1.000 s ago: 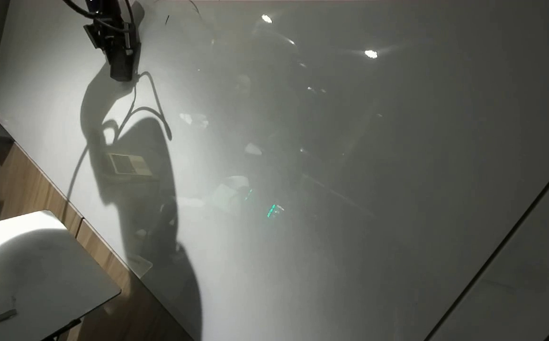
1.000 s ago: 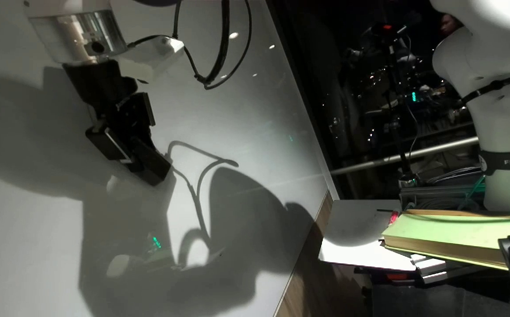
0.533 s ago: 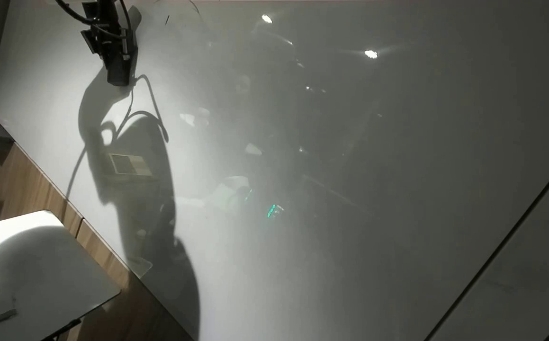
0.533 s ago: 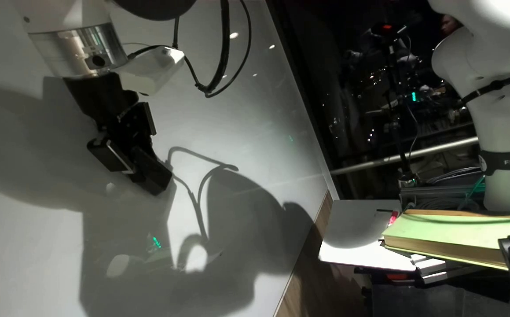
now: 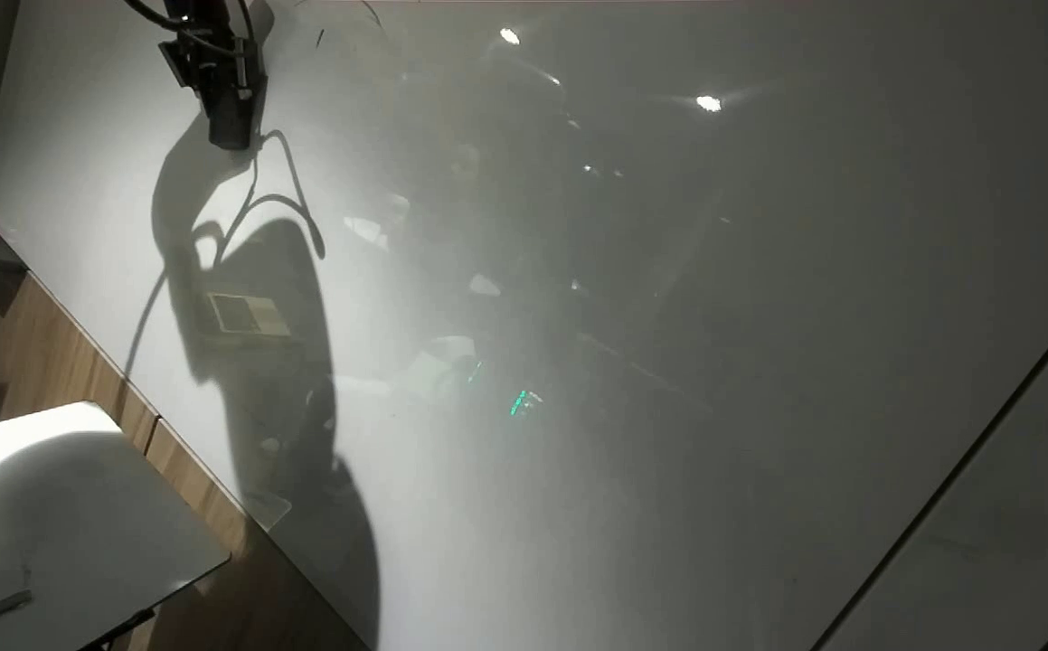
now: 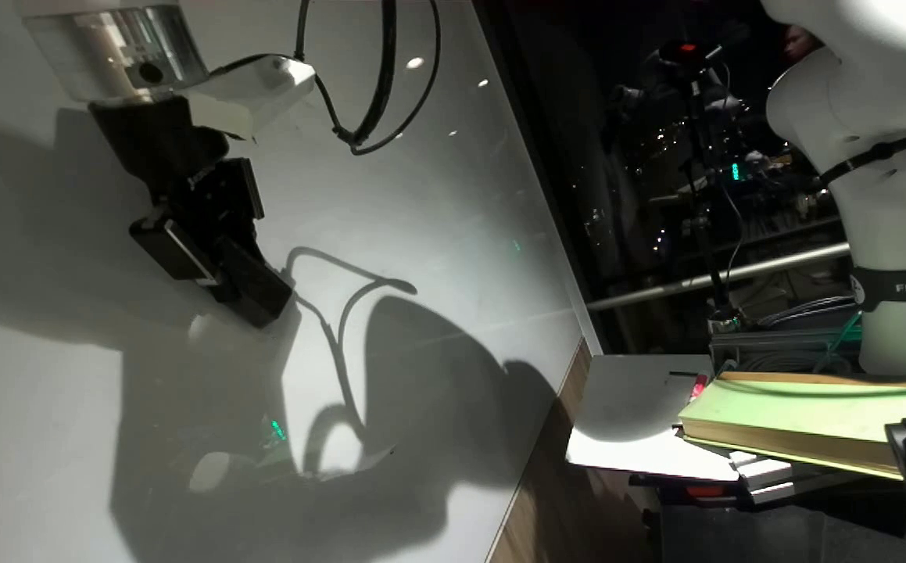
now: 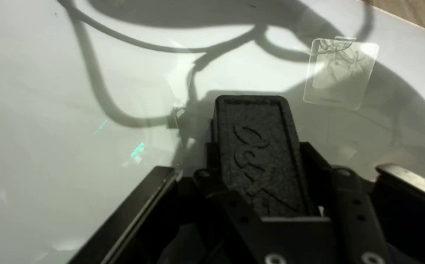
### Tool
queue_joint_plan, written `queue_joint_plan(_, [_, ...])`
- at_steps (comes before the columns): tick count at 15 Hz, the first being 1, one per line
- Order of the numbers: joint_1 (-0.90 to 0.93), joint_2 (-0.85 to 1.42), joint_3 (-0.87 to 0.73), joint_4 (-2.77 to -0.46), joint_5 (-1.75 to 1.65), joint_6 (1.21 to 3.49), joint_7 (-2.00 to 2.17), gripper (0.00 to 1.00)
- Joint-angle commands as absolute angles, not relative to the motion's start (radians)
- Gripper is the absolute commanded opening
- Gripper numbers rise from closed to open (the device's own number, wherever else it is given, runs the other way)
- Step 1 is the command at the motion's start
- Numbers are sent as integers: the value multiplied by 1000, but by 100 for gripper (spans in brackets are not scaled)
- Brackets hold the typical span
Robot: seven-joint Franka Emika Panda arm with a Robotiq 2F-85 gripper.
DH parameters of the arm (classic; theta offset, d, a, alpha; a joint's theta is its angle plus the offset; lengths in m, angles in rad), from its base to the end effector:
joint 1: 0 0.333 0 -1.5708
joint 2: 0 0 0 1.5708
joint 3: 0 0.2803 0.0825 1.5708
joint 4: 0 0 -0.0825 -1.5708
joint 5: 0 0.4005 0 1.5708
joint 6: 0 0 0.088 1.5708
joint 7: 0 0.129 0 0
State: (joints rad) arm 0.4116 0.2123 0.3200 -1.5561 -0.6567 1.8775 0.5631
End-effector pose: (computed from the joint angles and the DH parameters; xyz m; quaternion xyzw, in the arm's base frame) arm 0.5346 0.3803 0.4955 0.9454 0.1538 0.2161 0.1894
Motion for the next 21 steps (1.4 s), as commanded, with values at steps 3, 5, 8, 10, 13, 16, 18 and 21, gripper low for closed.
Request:
queue_joint_plan(3, [399,242,268,-1370,-696,1851,481,30])
queue_joint_plan(5, [395,237,263,-1345,-698,1828,475,30])
queue_joint_plan(8, [400,235,262,-1286,-702,1773,471,30])
queue_joint_plan(10, [398,236,259,-1248,-706,1744,461,30])
queue_joint_plan(13, [397,242,253,-1187,-713,1703,441,30])
queue_joint_plan(16, [397,258,245,-1123,-720,1663,418,30])
queue_joint_plan(18, [398,269,240,-1083,-725,1639,403,30])
queue_joint_plan(21, [401,283,233,-1030,-727,1601,387,30])
